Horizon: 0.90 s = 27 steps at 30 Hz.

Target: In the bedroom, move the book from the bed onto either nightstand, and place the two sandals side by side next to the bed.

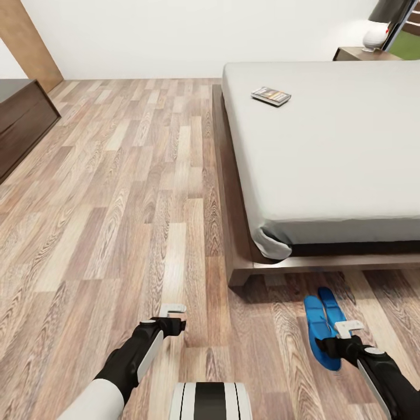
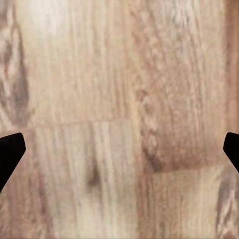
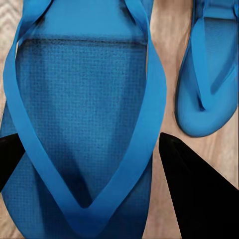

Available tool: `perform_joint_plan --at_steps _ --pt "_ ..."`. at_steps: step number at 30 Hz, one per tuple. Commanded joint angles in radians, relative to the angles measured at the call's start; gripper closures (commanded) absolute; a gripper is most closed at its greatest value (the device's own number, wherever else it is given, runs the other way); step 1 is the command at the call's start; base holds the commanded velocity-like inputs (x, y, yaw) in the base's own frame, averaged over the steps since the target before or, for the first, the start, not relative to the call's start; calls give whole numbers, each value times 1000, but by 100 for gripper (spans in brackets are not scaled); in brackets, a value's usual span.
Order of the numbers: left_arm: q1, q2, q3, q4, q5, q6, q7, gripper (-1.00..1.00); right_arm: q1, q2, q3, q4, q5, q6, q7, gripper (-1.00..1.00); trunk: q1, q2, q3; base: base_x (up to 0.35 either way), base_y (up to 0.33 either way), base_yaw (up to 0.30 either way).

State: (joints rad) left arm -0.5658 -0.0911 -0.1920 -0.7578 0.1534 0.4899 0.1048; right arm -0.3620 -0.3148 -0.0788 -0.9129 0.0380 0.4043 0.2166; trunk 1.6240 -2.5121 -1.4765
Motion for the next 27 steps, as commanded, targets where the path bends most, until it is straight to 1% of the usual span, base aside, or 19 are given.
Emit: perform_joint_plan --at_steps 1,5,8,11,12,13,15,17,22,27 --pt "0 1 -4 -2 10 5 9 -100 -19 0 -2 35 5 0 3 100 0 0 -1 0 0 0" --pt "0 1 -4 -2 9 5 9 -100 -62 0 -1 120 6 -20 1 100 0 0 -1 0 0 0" --pt "0 1 -4 -2 10 6 9 -100 -72 -1 -2 139 5 -24 -1 100 0 0 -1 0 0 0" --pt "0 1 -4 -2 9 6 10 -100 -96 -1 -2 177 5 -39 -1 100 0 0 -1 0 0 0" --pt "0 1 -4 -2 9 6 9 -100 -116 -1 -2 222 5 -70 -2 100 0 0 -1 0 0 0" --pt "0 1 -4 -1 9 6 9 -100 -122 -1 -2 237 5 -81 -2 100 0 0 -1 0 0 0" --pt "0 1 -4 -1 9 6 9 -100 -149 -1 -2 299 5 -119 -2 100 0 0 -1 0 0 0" --pt "0 1 -4 0 9 6 9 -100 -169 -1 -1 339 6 -137 -2 100 0 0 -1 0 0 0" --pt "0 0 -7 0 8 6 9 -100 -181 0 -1 366 6 -149 -1 100 0 0 -1 0 0 0" --pt "0 -1 -10 1 10 6 10 -100 -182 0 4 368 6 -156 0 100 0 0 -1 11 0 0"
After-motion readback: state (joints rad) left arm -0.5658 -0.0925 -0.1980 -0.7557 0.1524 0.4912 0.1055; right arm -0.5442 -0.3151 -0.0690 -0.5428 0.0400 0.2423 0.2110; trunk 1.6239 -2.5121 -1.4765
